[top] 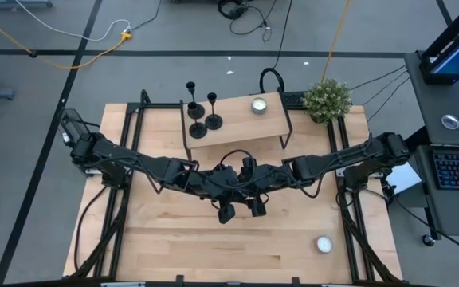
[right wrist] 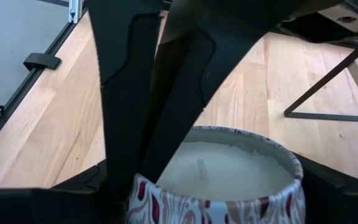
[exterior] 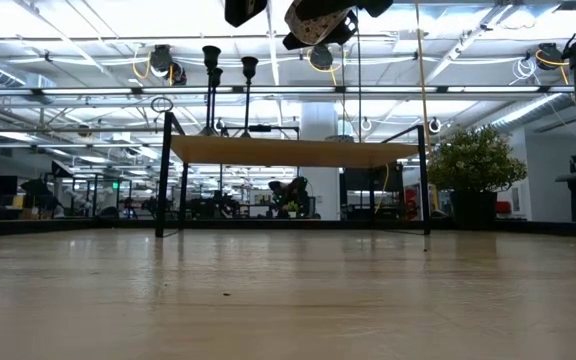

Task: Pick & Place candle stick holders
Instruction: Put the left red and white scented candle on the shelf

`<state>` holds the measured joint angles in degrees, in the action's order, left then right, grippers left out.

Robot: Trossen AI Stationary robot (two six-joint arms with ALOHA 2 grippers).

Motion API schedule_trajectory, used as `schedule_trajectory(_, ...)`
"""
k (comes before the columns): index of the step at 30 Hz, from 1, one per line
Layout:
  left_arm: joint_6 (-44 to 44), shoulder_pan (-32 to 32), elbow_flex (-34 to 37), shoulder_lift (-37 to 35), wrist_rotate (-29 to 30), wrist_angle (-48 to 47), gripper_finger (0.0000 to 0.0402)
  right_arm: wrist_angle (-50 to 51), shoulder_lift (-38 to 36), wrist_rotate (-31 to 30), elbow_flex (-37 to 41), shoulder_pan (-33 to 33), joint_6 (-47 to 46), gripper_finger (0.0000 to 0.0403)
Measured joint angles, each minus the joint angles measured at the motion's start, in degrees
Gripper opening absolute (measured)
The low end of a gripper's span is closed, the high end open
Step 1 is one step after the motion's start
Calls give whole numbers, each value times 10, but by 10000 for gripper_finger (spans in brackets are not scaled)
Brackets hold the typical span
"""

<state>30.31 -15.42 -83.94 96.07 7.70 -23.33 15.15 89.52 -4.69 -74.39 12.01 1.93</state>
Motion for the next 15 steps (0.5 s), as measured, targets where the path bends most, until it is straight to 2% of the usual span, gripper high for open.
schedule_trajectory(15,0,0,0,0,0,0,7,-2,0,0,0,0,-4,281)
